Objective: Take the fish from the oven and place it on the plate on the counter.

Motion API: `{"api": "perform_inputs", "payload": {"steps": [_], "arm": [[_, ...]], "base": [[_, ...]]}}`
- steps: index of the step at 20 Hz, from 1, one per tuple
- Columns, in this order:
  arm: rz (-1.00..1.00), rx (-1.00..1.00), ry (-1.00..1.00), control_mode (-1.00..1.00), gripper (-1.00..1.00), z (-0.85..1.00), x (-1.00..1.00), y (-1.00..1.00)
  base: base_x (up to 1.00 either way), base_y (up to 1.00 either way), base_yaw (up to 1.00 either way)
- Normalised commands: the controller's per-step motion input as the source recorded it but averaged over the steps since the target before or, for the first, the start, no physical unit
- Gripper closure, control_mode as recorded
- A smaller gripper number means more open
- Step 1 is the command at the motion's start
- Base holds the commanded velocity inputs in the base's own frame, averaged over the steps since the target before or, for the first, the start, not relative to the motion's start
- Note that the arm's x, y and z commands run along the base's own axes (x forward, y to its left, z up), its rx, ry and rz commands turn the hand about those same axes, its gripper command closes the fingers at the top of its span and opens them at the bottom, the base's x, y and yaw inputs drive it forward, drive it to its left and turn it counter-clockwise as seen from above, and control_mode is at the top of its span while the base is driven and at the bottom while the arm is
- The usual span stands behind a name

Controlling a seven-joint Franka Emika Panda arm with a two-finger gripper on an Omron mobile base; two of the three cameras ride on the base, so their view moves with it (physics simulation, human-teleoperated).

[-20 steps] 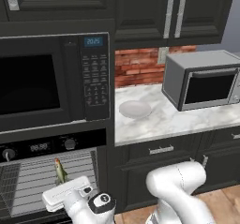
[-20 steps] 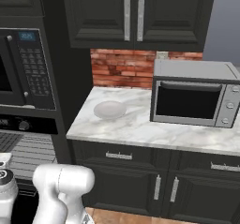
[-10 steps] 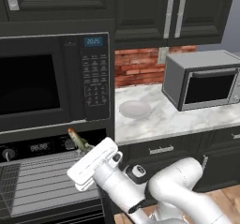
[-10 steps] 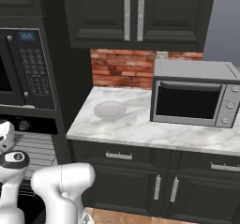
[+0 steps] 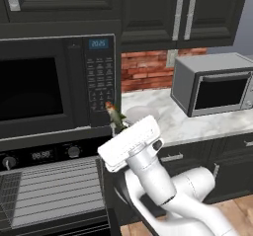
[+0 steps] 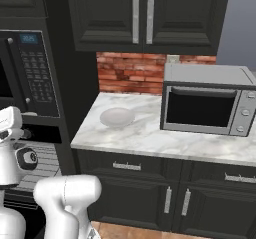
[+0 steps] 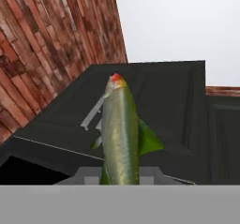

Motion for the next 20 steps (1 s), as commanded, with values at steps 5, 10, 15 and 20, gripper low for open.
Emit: {"api": "perform_inputs", "payload": {"steps": [5, 10, 15, 20], "arm": [[-0.11, 0.30, -0.08, -1.00, 1.00, 0.65, -0.26, -0.97], [-0.05, 0.28, 0.19, -1.00, 1.00, 0.54, 0.00, -0.93], [-0.03, 0.12, 0.18, -1.00, 1.00, 0.56, 0.00, -0.89], [-0.03, 0.00, 0.32, -1.00, 1.00, 0.28, 0.00, -0.88]], "base": [[0.00, 0.00, 0.00], [0.00, 0.00, 0.00], [0.00, 0.00, 0.00], [0.00, 0.00, 0.00]]}}
